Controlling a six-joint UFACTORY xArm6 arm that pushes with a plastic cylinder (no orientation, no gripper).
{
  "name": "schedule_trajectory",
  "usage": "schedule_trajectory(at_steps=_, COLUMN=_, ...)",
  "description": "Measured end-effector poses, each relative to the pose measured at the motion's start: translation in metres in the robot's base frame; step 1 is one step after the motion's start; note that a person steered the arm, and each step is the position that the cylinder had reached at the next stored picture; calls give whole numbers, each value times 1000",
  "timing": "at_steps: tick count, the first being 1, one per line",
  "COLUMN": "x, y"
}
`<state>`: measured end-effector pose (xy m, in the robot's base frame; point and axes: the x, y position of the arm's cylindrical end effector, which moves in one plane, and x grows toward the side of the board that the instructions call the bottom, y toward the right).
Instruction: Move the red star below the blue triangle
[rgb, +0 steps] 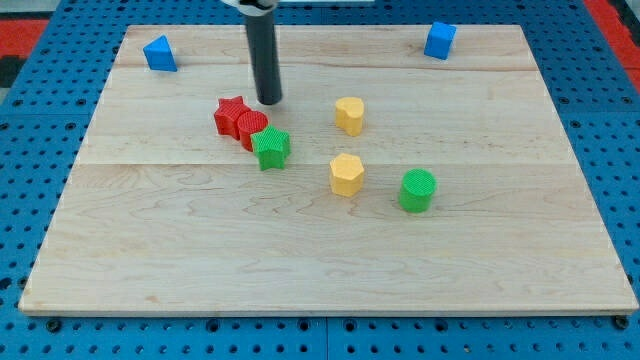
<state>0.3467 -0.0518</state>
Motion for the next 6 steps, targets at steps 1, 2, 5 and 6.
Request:
schedule_trajectory(at_steps=1, x=22, y=-24)
schedule_trajectory(at_steps=2, x=22, y=-94)
schedule_trajectory(at_steps=5, x=50, y=-147)
schedule_trajectory(at_steps=6, x=80, y=-108)
